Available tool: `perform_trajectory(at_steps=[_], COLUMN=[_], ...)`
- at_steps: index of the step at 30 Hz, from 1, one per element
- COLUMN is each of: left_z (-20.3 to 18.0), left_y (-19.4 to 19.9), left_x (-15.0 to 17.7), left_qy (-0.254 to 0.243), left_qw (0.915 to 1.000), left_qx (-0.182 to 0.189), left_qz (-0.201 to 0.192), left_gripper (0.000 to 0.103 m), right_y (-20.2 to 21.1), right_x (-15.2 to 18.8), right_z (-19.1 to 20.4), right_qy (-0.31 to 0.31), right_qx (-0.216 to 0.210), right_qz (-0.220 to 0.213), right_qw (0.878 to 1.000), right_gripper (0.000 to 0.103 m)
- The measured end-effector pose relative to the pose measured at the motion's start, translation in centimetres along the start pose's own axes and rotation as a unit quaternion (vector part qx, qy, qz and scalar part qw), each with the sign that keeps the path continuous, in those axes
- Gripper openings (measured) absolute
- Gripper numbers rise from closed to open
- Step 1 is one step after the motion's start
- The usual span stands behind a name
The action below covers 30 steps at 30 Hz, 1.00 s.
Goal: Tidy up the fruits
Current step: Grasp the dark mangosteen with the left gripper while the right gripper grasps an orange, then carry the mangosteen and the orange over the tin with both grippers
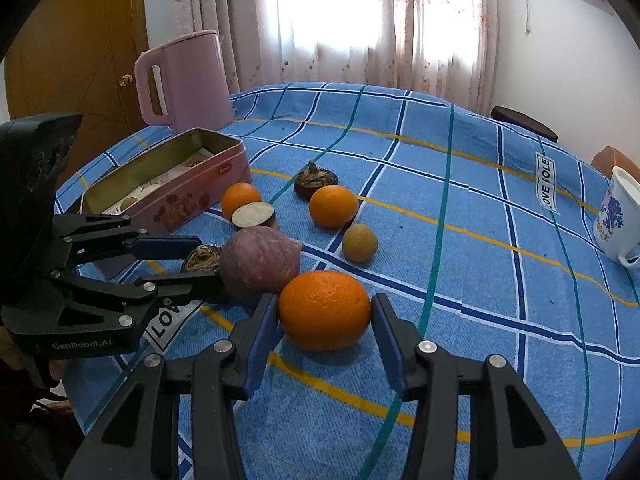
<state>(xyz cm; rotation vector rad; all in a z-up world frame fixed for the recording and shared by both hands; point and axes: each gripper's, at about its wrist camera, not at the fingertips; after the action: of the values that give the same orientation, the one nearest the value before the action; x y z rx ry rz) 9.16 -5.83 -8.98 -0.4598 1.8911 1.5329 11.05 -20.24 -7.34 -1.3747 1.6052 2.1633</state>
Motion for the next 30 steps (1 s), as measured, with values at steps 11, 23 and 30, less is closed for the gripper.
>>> perform_trajectory(at_steps=[11,23,30], left_z=[-0.4,-1.1,-1.2], left_y=[2.5,3.7,4.1], left_x=[-0.3,-0.4,-0.2], left_qy=[0.001,0.004,0.014], left_qw=[0.9979,0.9933,0.9900], left_qx=[-0.008,-0.031,-0.046], left_qz=[-0.064,-0.111,-0.133], left_gripper=[0.040,0.040,0.040], right_y=[1.8,3.6,4.5], right_x=[0.2,0.5,0.7], right_z=[-0.1,-0.2,-0.1], right_qy=[-0.002,-0.006,-0.007], right_qx=[0.010,0.023,0.030], right_qz=[-0.047,-0.096,-0.120], right_qw=[0.999,0.995,0.992], right_gripper=[0.049,0.049,0.049])
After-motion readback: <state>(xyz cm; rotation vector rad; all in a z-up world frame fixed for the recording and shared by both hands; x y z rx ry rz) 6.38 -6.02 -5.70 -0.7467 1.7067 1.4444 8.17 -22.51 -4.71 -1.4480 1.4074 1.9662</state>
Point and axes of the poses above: each gripper's, at about its wrist camera, not at the fingertips, and y roughly against the way its jaws point, z to its left, x to its underside, and after that the axes turned 1 degree about y, right-handed
